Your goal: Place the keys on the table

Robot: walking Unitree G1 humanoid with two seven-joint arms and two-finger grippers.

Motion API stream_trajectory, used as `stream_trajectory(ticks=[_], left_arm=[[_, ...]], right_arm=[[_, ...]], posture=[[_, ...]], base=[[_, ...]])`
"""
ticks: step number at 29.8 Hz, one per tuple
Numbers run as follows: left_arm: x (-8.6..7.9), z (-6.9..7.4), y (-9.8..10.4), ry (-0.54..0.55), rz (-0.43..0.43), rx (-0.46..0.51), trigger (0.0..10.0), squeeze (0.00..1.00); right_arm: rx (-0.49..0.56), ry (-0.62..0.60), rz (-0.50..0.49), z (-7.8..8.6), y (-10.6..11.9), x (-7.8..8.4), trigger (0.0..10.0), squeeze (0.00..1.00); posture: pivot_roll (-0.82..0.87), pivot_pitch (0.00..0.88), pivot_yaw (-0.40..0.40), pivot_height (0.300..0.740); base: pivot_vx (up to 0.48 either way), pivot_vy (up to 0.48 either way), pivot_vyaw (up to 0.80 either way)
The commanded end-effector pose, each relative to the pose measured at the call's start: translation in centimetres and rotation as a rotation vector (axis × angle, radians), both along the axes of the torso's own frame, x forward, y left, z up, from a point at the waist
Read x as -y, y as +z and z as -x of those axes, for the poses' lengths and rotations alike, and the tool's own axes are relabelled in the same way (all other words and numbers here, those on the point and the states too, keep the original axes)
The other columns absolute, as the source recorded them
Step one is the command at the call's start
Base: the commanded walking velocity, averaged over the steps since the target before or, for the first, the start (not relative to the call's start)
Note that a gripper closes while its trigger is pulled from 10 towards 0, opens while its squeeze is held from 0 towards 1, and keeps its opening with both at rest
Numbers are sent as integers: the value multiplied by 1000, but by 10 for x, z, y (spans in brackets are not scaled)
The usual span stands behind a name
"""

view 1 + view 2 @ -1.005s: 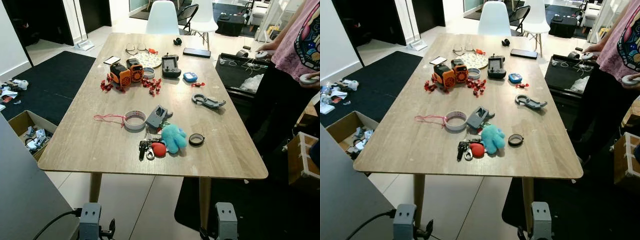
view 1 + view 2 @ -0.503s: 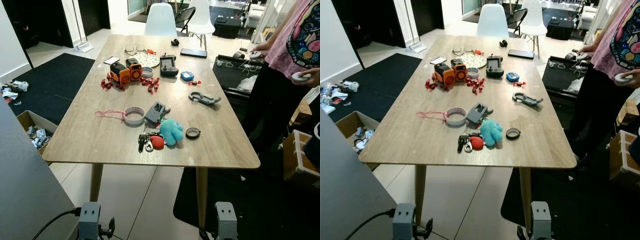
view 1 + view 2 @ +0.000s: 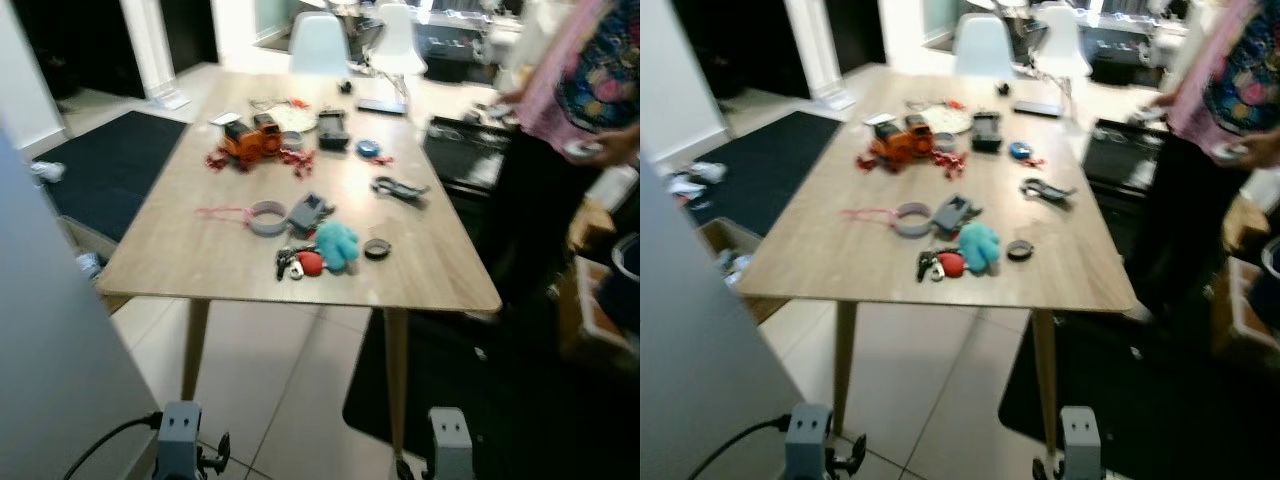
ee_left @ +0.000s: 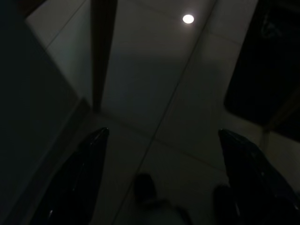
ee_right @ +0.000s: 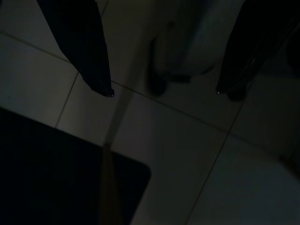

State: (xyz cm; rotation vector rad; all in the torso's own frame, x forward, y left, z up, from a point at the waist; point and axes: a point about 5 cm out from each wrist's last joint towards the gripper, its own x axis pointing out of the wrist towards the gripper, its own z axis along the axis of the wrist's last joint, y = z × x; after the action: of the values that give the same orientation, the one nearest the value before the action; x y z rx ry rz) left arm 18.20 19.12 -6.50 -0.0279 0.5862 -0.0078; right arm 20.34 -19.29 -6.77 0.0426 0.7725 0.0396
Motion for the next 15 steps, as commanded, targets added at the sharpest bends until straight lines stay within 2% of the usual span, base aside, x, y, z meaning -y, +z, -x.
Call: stream_trajectory(ticks=[1, 12, 15], left_arm=[[-1, -6, 4, -7, -6, 21, 10000, 0], [-1, -10, 7, -9, -6, 45, 10000, 0], [-2, -11, 8, -10, -11, 47, 10000, 0]], right_arm=[[-28, -2, -9, 9, -5, -3, 10000, 0], [-28, 0, -8, 8, -5, -3, 10000, 0], [-29, 2, -8, 8, -5, -3, 10000, 0]], posture=[[55, 48, -38, 740], [60, 39, -35, 740], [59, 37, -34, 740]], base=[[-352, 0, 0], [-347, 0, 0], [0, 0, 0]])
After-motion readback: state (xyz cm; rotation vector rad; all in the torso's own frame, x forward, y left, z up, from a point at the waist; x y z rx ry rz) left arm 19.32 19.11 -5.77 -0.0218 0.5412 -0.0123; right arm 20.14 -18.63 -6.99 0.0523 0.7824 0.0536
